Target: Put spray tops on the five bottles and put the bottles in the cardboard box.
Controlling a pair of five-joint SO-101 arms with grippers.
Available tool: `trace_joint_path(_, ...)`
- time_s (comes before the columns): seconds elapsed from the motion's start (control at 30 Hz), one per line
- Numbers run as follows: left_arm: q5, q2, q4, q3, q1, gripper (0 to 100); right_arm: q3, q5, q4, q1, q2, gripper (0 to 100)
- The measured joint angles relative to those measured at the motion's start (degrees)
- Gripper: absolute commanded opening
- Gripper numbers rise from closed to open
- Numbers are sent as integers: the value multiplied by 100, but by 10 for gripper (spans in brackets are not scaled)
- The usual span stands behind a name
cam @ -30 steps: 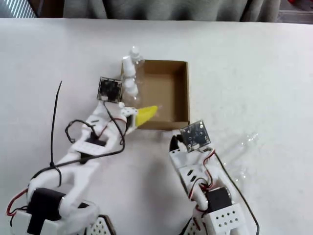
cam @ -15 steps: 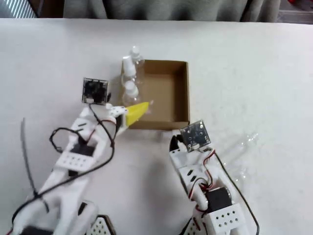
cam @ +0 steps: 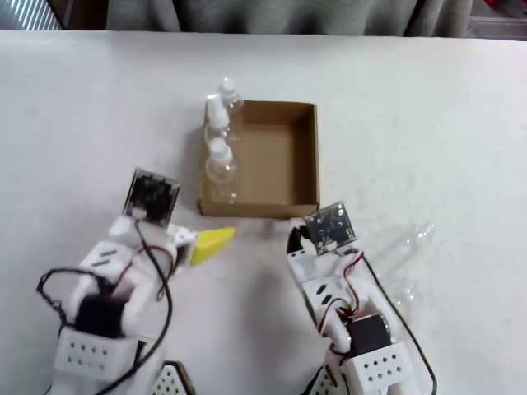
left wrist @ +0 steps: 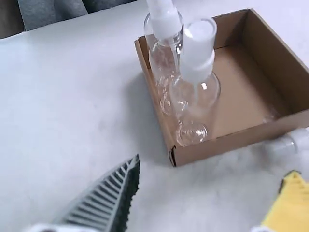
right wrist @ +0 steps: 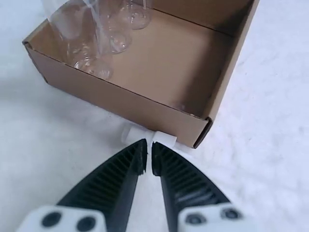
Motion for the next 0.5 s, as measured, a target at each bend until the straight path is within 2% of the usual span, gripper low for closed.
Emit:
trace_joint_path(0.07, 0, -404, 431, 0, 0, 217, 0, 0, 0, 97, 0, 15)
trace_joint_path(0.17, 0, -791, 624, 0, 0, 15, 0, 0, 0, 158, 0, 15)
trace_joint_path(0.27, 0, -932, 624, 18, 0, 61, 0, 0, 0, 176, 0, 15)
trace_joint_path(0.4, 88, -967, 563, 466, 0, 40, -26, 0, 44, 396, 0, 15)
trace_joint_path(0.5, 193, -993, -70, 1196, 176, 26, -343, 0, 527, 800, 0, 15)
